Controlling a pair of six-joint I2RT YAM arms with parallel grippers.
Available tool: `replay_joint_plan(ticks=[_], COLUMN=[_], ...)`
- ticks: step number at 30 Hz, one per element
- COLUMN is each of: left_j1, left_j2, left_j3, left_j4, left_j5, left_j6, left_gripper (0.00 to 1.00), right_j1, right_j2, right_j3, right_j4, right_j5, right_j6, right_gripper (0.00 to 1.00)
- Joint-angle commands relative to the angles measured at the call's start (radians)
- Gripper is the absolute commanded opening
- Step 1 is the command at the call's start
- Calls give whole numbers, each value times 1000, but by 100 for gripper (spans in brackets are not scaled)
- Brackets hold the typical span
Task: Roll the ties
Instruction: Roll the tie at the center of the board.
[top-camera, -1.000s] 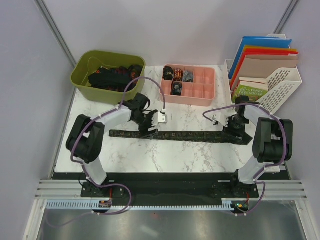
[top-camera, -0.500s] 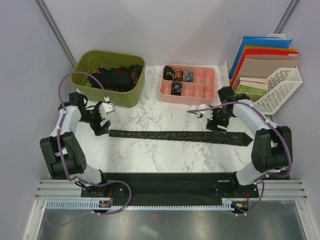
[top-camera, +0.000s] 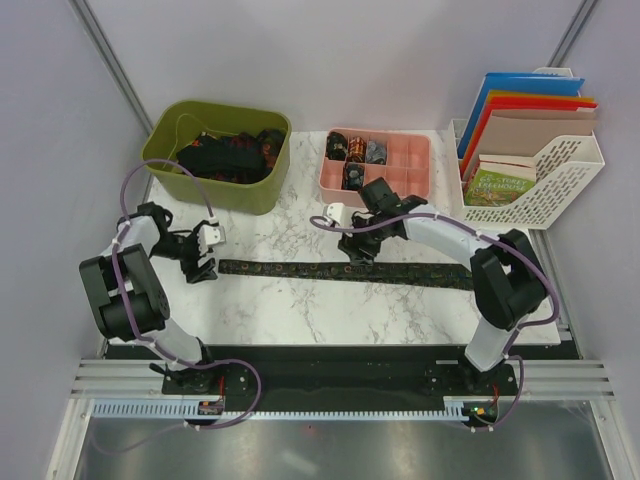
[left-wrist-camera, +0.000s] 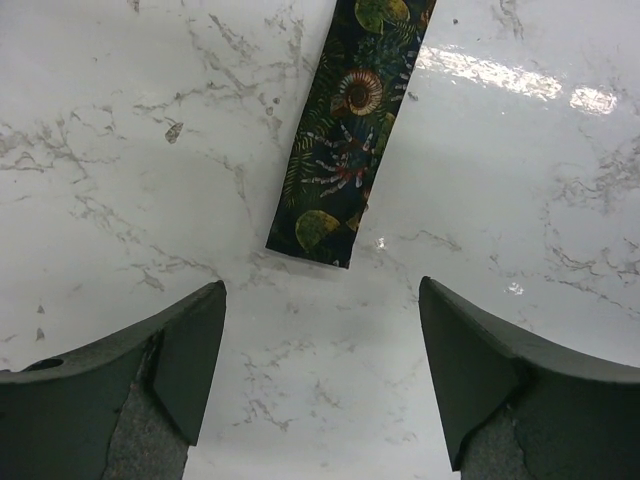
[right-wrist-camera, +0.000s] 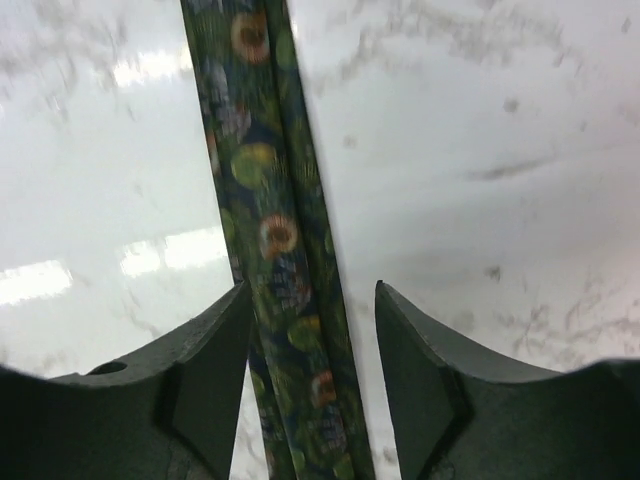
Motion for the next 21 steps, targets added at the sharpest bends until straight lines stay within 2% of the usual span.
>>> replay_joint_plan(ticks=[1, 7, 12, 17, 21], left_j1=[2, -3, -3, -4, -6], left_j2=[43, 77, 107, 118, 109], left_j3=[-19, -27, -38, -29, -36], left_j4=[70, 79, 81, 78, 76], left_j5=[69, 75, 67, 76, 70], left_j6=[128, 186, 208, 205, 218], left_gripper=[83, 79, 77, 66, 64], right_j1=[82, 183, 209, 251, 281], right_j2=[28, 164, 241, 308, 362], right_j3=[63, 154, 163, 195, 229], right_j4=[262, 380, 571, 711, 773], right_j5=[-103, -115, -112, -80, -71], right_j6=[297, 527, 852, 1076, 1225], right_gripper=[54, 40, 30, 20, 15])
